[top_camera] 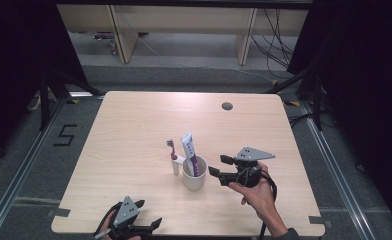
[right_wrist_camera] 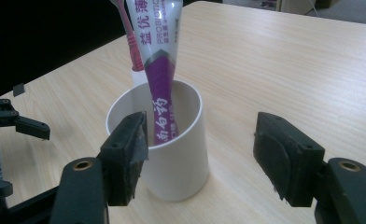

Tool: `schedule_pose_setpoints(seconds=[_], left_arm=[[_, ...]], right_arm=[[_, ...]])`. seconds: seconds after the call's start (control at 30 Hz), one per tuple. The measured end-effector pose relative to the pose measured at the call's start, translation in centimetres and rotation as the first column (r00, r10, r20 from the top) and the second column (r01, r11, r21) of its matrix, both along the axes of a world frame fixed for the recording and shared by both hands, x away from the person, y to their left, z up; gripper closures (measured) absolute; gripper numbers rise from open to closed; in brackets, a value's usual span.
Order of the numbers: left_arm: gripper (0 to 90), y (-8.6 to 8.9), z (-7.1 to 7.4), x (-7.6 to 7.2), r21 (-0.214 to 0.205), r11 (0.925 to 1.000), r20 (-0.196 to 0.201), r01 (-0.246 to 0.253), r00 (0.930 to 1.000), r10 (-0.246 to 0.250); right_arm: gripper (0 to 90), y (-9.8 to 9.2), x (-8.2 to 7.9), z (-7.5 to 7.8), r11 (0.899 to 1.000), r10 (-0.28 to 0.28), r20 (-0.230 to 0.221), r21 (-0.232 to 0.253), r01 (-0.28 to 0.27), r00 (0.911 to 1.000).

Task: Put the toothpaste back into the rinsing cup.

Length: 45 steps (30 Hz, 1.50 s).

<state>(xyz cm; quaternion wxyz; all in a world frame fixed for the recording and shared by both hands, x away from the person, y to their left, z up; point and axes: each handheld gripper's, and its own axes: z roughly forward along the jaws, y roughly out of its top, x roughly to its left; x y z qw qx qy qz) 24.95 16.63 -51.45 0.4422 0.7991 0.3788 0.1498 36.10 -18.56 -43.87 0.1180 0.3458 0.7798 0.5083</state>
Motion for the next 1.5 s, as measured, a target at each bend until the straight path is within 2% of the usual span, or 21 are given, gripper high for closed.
schedule_pose_setpoints(seconds=[0.03, 0.1, 0.23, 0.27, 0.3, 0.37, 0.4, 0.43, 0.5, 0.6, 0.7, 0.77, 0.8, 0.83, 0.87, 0.9, 0.97, 1.2, 1.33, 1.4, 1.5], left_arm=[[17.1, 0.0, 0.0, 0.0, 0.000, 1.0000, 0.000, -0.001, 1.0000, 0.001], [17.2, 0.0, 0.0, 0.0, -0.003, 1.0000, -0.002, -0.006, 1.0000, 0.006], [17.2, 0.1, 0.1, -0.1, -0.002, 0.9999, -0.006, -0.010, 0.9999, 0.010], [17.1, 0.3, 0.1, 0.0, 0.023, 0.9997, -0.004, -0.005, 1.0000, 0.005], [17.1, 0.2, 0.1, -0.1, 0.004, 0.9999, -0.006, -0.011, 0.9999, 0.011], [17.2, 0.2, 0.1, -0.1, 0.003, 0.9999, -0.005, -0.011, 0.9999, 0.011], [17.1, 0.3, 0.1, -0.1, 0.015, 0.9999, -0.005, -0.005, 1.0000, 0.005], [17.1, 0.2, 0.1, -0.1, 0.002, 0.9999, -0.005, -0.013, 0.9999, 0.013], [17.2, 0.4, 0.1, 0.0, 0.017, 0.9998, 0.000, -0.003, 1.0000, 0.003], [17.2, 0.3, 0.1, -0.1, -0.002, 0.9998, 0.000, -0.019, 0.9998, 0.019], [17.1, 0.3, 0.1, -0.1, 0.000, 0.9998, 0.002, -0.018, 0.9998, 0.018], [17.1, 0.3, 0.1, -0.1, 0.000, 0.9998, 0.001, -0.018, 0.9998, 0.018], [17.1, 0.3, 0.1, -0.1, 0.008, 0.9998, 0.001, -0.016, 0.9999, 0.016], [17.1, 0.3, 0.1, -0.1, 0.007, 0.9998, 0.000, -0.017, 0.9999, 0.017], [17.2, 0.3, 0.1, -0.1, -0.003, 0.9997, 0.001, -0.023, 0.9997, 0.023], [17.1, 0.3, 0.1, -0.1, 0.006, 0.9998, 0.007, -0.018, 0.9998, 0.018], [17.2, 0.4, 0.2, -0.1, 0.021, 0.9998, 0.004, -0.004, 1.0000, 0.004], [17.1, 0.3, 0.1, 0.0, 0.008, 0.9997, 0.000, -0.021, 0.9998, 0.021], [17.2, 0.2, 0.1, 0.0, 0.002, 0.9998, 0.001, -0.021, 0.9998, 0.021], [17.1, 0.2, 0.1, -0.1, 0.005, 0.9997, -0.003, -0.026, 0.9997, 0.026], [17.2, 0.3, 0.1, -0.1, 0.023, 0.9997, -0.004, -0.012, 0.9999, 0.012]], right_arm=[[36.1, 0.0, -0.1, -0.1, 1.000, 0.006, -0.031, 0.017, -0.005, 0.9995], [35.7, -0.3, 0.0, -0.3, 1.000, 0.016, -0.005, 0.004, -0.016, 0.9999], [35.6, -0.7, -0.3, -0.6, 1.000, 0.006, -0.031, 0.019, -0.005, 0.9995], [35.5, -0.7, -0.6, -0.6, 1.000, -0.014, -0.055, 0.027, 0.015, 0.9984], [35.2, -1.0, -0.4, -0.7, 1.000, -0.003, -0.018, 0.004, 0.003, 0.9998], [34.5, -1.0, -0.7, -0.9, 1.000, -0.008, -0.054, 0.019, 0.009, 0.9985], [34.3, -1.2, -0.5, -1.0, 1.000, -0.003, -0.029, 0.004, 0.003, 0.9996], [34.2, -1.1, -0.8, -1.0, 1.000, -0.014, -0.061, 0.025, 0.015, 0.9980], [33.5, -1.5, -0.7, -1.1, 1.000, -0.008, -0.032, 0.004, 0.008, 0.9995], [33.0, -1.6, -0.9, -1.3, 1.000, -0.013, -0.059, 0.021, 0.015, 0.9982], [32.2, -1.9, -1.0, -1.5, 1.000, -0.016, -0.044, 0.004, 0.017, 0.9989], [31.9, -2.1, -1.2, -1.7, 1.000, -0.021, -0.074, 0.009, 0.022, 0.9970], [31.6, -2.1, -1.0, -1.9, 1.000, -0.012, -0.045, 0.005, 0.012, 0.9989], [31.3, -2.1, -1.3, -1.9, 0.999, -0.028, -0.080, 0.016, 0.030, 0.9964], [31.1, -2.3, -1.2, -2.0, 1.000, -0.020, -0.051, -0.004, 0.020, 0.9985], [30.8, -2.3, -1.3, -2.1, 1.000, -0.025, -0.074, 0.006, 0.026, 0.9969], [30.1, -2.4, -1.4, -2.3, 1.000, -0.028, -0.076, 0.001, 0.029, 0.9967], [28.7, -2.8, -1.5, -2.4, 1.000, -0.003, -0.065, -0.029, 0.001, 0.9979], [28.4, -2.9, -1.8, -2.6, 1.000, -0.021, -0.076, -0.006, 0.021, 0.9969], [28.3, -3.1, -1.8, -2.6, 1.000, -0.022, -0.059, -0.024, 0.020, 0.9980], [28.3, -3.2, -2.0, -2.7, 0.999, -0.032, -0.086, -0.014, 0.031, 0.9958]])
